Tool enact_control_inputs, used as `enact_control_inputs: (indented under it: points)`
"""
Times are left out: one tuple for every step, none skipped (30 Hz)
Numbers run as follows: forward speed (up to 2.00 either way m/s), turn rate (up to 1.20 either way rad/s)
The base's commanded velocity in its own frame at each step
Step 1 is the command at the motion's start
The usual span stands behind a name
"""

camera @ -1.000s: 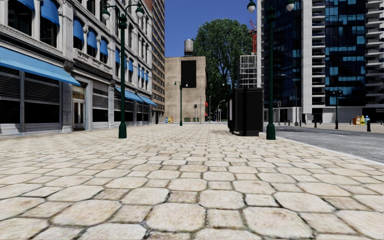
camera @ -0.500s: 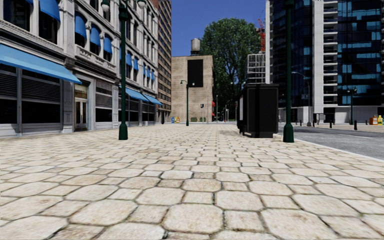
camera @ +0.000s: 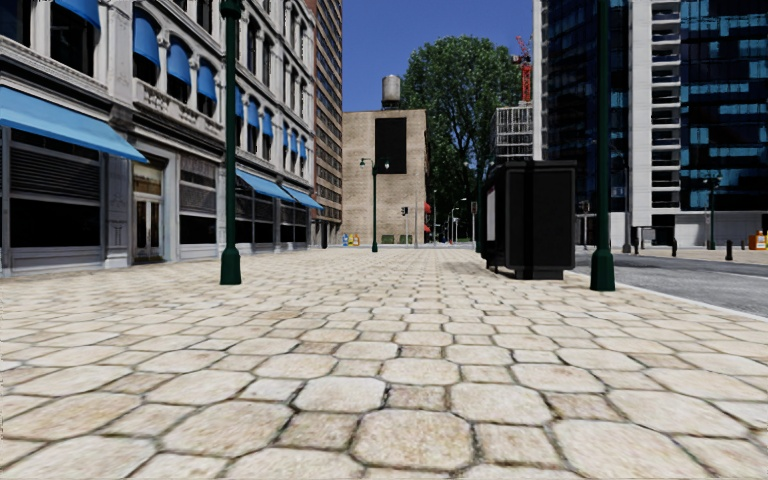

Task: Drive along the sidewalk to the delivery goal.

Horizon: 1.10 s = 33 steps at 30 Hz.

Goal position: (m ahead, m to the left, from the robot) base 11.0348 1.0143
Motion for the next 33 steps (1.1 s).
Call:
enact_control_inputs:
  points:
    - [1.59, 0.00]
    - [1.59, 0.00]
    - [1.59, 0.00]
    - [1.59, 0.00]
    - [1.59, 0.00]
    - [1.59, 0.00]
    - [1.59, 0.00]
    - [1.59, 0.00]
    - [1.59, 0.00]
    - [1.59, 0.00]
    - [1.59, 0.00]
    - [1.59, 0.00]
    - [1.59, 0.00]
    - [1.59, 0.00]
    - [1.59, 0.00]
    - [1.59, 0.00]
    - [1.59, 0.00]
    - [1.59, 0.00]
    - [1.59, 0.00]
    - [1.59, 0.00]
    - [1.59, 0.00]
    - [1.59, 0.00]
    - [1.59, 0.00]
    - [1.59, 0.00]
    - [1.59, 0.00]
    - [1.59, 0.00]
    - [1.59, 0.00]
    - [1.59, 0.00]
    - [1.59, 0.00]
    - [1.59, 0.00]
    - [1.59, 0.00]
    - [1.59, 0.00]
    - [1.59, 0.00]
